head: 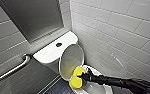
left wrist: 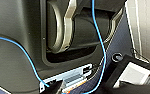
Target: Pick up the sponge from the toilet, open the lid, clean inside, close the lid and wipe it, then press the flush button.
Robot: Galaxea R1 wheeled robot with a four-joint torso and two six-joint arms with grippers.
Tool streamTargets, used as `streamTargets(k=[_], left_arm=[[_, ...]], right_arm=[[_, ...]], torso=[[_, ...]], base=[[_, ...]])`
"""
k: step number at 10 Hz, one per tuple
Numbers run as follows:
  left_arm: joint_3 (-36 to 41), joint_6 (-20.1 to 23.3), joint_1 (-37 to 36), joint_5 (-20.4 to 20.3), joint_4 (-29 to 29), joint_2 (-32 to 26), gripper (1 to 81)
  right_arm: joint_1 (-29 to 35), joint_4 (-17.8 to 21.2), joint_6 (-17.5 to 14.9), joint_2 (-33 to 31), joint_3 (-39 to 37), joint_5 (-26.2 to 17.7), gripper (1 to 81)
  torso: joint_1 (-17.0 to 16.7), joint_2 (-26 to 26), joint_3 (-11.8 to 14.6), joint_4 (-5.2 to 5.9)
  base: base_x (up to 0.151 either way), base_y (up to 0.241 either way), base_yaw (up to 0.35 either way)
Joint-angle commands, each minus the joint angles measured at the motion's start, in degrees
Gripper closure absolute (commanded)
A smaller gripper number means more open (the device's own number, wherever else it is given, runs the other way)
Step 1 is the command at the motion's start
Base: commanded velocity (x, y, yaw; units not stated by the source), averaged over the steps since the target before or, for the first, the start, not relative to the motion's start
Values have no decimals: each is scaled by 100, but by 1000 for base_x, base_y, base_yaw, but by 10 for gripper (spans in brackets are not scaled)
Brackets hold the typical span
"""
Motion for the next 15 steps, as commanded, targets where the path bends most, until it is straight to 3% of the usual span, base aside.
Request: streamTargets(k=[1,3,6,11,15], left_arm=[[107,35,227,149,28,-52,10],[107,35,245,140,10,-87,10],[107,35,298,131,10,-122,10],[107,35,298,18,45,-122,10],[107,35,298,-18,54,-148,10]], right_arm=[[248,-57,-33,329,-297,-79,811],[-218,-516,-33,612,-756,-79,811],[-597,-788,-51,911,-1240,-70,811],[-1159,-824,-51,-703,331,-79,811],[-1511,-806,-42,-1427,755,-70,811]], torso=[[0,0,0,0],[0,0,0,0],[0,0,0,0],[0,0,0,0],[0,0,0,0]], base=[[0,0,0],[0,0,0],[0,0,0],[0,0,0],[0,0,0]])
